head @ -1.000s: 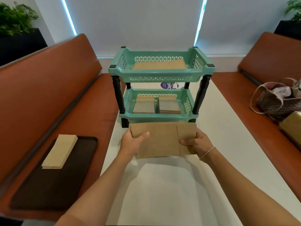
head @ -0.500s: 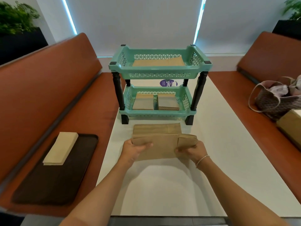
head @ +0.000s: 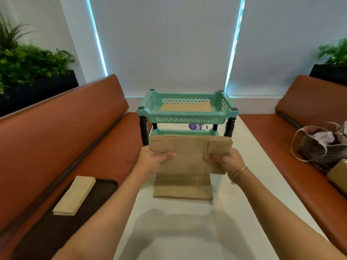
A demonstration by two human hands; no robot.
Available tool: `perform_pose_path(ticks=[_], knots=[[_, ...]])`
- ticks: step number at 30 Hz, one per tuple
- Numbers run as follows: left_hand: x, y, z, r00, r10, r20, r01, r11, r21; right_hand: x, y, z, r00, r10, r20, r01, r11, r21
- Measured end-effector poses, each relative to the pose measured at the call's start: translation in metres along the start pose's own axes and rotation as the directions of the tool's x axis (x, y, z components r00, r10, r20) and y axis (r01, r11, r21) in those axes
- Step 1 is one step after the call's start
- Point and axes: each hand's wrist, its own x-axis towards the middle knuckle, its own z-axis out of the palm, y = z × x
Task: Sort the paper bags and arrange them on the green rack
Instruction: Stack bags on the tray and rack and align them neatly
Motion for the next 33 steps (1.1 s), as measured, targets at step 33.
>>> perform_pose_path(ticks=[33], knots=[[0.221,0.109,0.011,0.993,-0.093,-0.079,0.116,0.518,0.847,0.213,-0.125,0.034,0.958,0.114,-0.264,-0.259,0.744,-0.616]])
